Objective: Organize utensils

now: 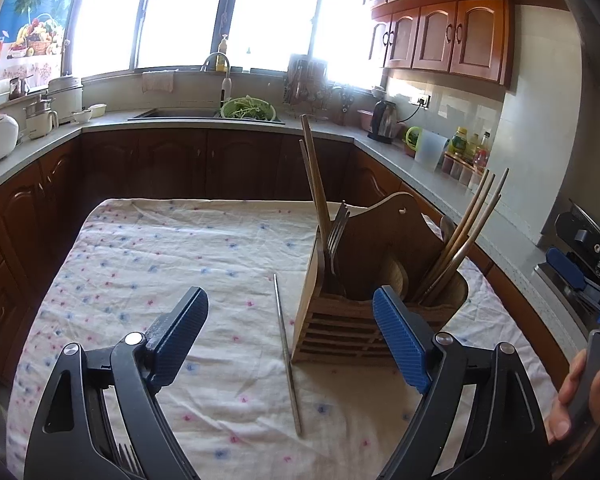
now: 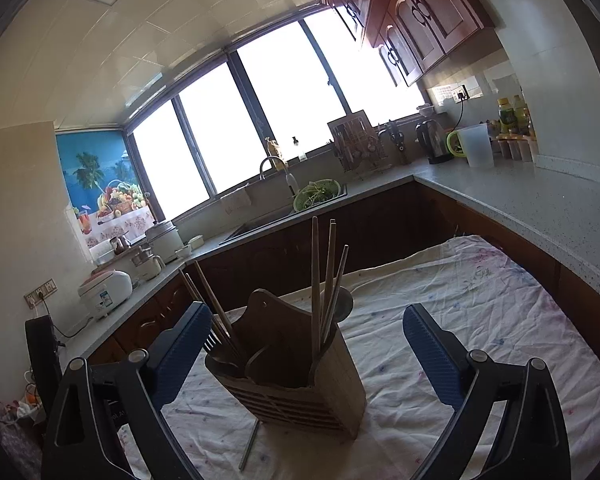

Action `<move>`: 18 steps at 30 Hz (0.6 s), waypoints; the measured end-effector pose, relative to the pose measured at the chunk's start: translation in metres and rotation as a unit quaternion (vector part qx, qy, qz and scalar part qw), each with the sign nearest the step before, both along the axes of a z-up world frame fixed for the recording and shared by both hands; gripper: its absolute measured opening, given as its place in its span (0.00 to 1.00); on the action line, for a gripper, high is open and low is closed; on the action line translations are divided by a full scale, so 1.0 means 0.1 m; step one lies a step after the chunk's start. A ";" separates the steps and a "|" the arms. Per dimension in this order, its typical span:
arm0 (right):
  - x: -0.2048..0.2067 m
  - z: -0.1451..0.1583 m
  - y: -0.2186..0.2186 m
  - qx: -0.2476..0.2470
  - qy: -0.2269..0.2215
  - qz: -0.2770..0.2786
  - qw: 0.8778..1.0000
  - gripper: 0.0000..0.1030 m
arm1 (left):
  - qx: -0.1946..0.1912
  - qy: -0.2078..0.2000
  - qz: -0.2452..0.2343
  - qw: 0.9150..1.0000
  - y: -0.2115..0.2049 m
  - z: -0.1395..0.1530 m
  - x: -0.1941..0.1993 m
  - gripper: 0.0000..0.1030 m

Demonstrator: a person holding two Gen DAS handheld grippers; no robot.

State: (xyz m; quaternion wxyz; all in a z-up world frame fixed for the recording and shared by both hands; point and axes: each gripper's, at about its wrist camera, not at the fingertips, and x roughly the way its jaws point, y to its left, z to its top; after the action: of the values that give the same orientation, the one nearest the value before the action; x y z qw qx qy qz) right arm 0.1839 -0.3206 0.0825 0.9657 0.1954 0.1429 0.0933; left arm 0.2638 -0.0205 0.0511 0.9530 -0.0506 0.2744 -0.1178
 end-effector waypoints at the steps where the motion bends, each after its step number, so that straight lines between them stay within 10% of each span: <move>1: -0.03 0.00 0.00 0.000 0.001 0.000 1.000 0.95 | 0.000 -0.001 0.001 1.000 0.02 0.00 -0.03 0.84; 18: -0.83 -0.06 0.28 -0.055 0.002 0.036 0.998 0.96 | 0.007 -0.041 0.016 0.999 0.33 0.09 -1.05 0.96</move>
State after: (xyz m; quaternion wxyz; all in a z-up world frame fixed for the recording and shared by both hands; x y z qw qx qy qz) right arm 0.1008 -0.2930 0.0765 0.9708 0.1367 0.1567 0.1197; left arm 0.1588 0.0120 0.0598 0.9657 -0.0440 0.2348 -0.1023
